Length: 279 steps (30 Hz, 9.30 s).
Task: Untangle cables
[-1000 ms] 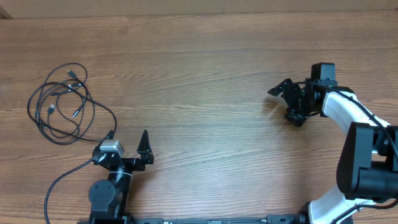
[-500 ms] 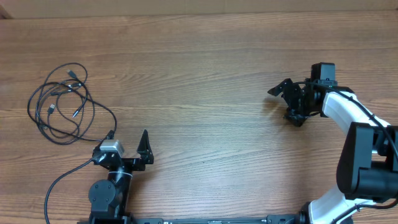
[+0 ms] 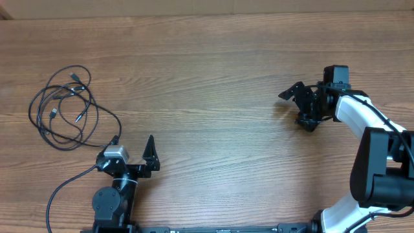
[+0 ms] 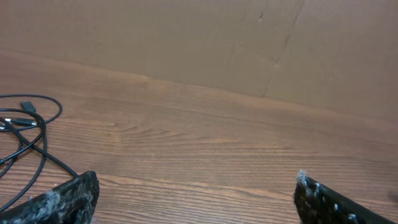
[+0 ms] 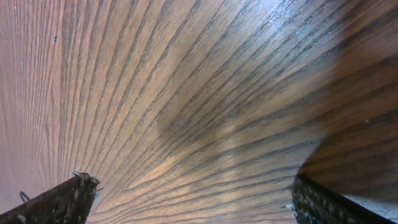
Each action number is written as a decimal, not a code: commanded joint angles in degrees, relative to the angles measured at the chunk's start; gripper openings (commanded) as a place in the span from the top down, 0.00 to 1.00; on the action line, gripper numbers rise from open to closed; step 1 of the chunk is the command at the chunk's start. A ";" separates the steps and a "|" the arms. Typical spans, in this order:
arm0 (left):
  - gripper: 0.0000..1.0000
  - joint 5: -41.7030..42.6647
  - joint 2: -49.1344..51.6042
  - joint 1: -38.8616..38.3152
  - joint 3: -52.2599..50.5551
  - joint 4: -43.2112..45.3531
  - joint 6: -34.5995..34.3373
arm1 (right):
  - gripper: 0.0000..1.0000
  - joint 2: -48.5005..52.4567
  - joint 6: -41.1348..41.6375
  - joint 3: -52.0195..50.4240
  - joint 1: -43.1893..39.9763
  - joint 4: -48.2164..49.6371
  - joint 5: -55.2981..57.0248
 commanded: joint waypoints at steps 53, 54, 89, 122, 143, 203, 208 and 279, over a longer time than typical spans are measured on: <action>0.01 0.46 0.11 -0.22 -0.15 -0.13 0.87 | 0.00 -46.56 -0.37 -2.32 -0.13 -0.59 3.54; 0.00 0.46 0.11 -0.22 -0.15 -0.13 0.87 | 0.00 -46.36 -0.37 -2.32 -0.13 -0.57 3.54; 0.00 0.46 0.11 -0.22 -0.15 -0.13 0.90 | 0.00 -71.69 -0.39 -20.39 11.72 -2.73 3.54; 0.00 0.46 0.11 -0.22 -0.15 -0.13 0.87 | 0.00 -89.53 -0.37 -43.82 11.76 -7.67 3.54; 0.00 0.46 0.11 -0.22 -0.15 -0.11 0.90 | 0.00 -100.04 -0.37 -43.95 11.76 -13.44 3.54; 0.00 0.46 0.17 -0.22 -0.15 -0.13 0.87 | 0.00 -104.85 8.48 -56.68 11.76 44.00 40.72; 0.00 0.46 0.17 -0.22 -0.15 -0.13 0.90 | 0.00 -104.85 20.48 -58.05 11.76 43.65 47.25; 0.00 0.46 0.17 -0.22 -0.15 -0.13 0.90 | 0.00 -104.85 -42.47 -60.00 11.87 26.49 26.40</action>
